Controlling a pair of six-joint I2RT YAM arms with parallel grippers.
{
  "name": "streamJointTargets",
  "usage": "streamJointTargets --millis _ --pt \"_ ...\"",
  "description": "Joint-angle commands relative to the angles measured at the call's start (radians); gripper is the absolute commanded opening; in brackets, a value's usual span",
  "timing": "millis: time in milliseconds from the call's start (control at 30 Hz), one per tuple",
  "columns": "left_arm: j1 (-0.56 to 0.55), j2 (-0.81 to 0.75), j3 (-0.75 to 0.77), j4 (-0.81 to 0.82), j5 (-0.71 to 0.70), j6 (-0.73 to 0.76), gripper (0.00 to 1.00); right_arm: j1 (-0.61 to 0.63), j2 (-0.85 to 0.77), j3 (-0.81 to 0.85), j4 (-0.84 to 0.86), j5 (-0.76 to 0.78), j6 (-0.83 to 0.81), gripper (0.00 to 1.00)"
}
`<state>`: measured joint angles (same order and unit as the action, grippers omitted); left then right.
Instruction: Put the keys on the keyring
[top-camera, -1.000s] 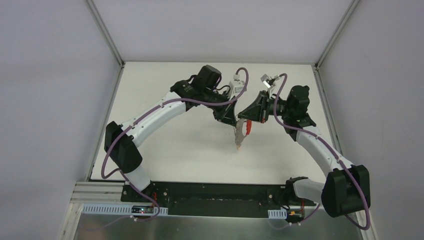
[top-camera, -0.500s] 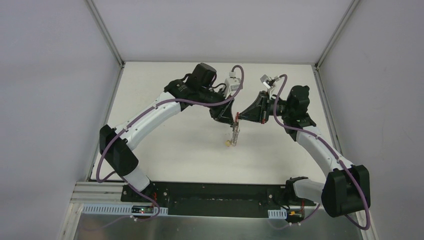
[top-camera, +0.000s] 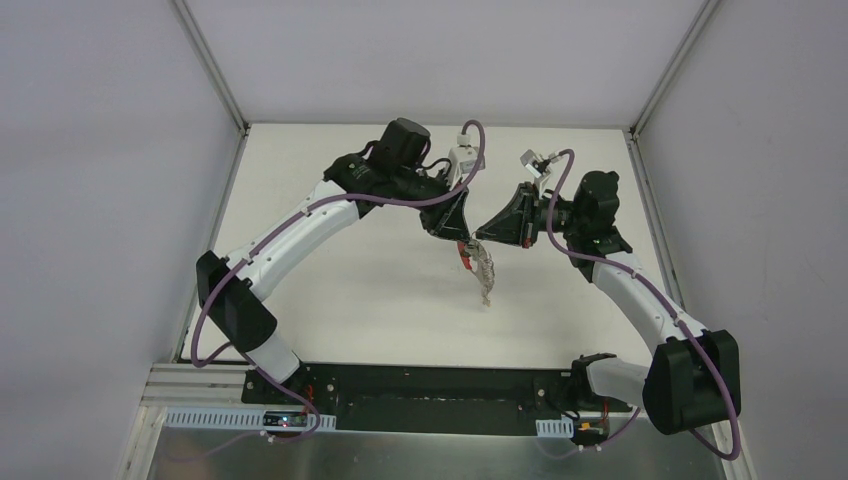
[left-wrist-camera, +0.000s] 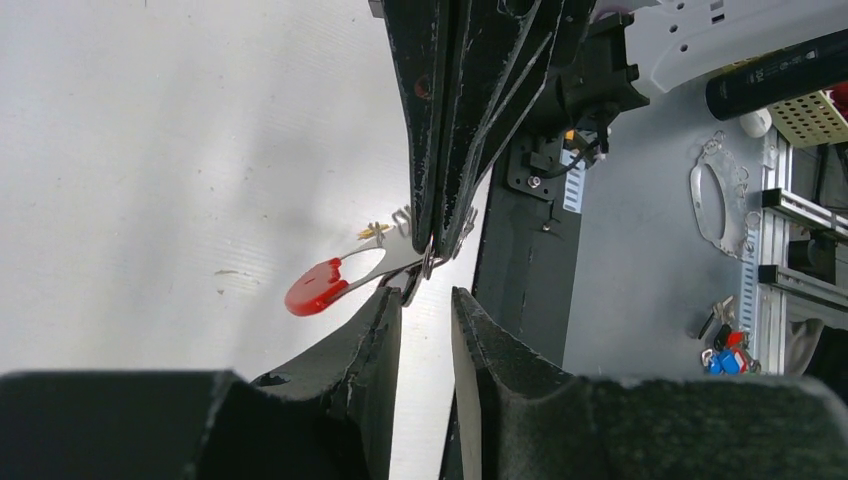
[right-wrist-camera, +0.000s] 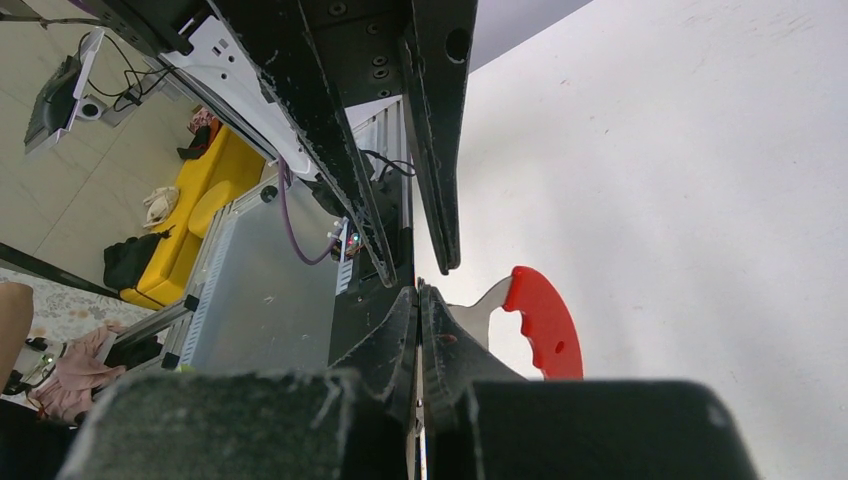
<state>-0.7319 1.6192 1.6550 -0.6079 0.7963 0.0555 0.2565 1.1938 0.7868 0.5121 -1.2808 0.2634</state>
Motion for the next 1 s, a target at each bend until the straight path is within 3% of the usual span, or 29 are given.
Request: streamJointTargets --millis 0,467,967 --pt "0.000 0.008 0.038 0.031 0.044 -0.025 0.25 -0.002 -0.022 -0.006 0.063 -0.028 -0.020 0.00" --pt "-0.004 0.042 0.064 0.051 0.060 -0.052 0.21 0.002 -0.022 -0.008 0.063 -0.023 -0.020 0.00" --pt "-0.006 0.048 0.038 0.063 0.095 -0.052 0.00 0.001 -0.016 -0.008 0.063 -0.008 -0.021 0.00"
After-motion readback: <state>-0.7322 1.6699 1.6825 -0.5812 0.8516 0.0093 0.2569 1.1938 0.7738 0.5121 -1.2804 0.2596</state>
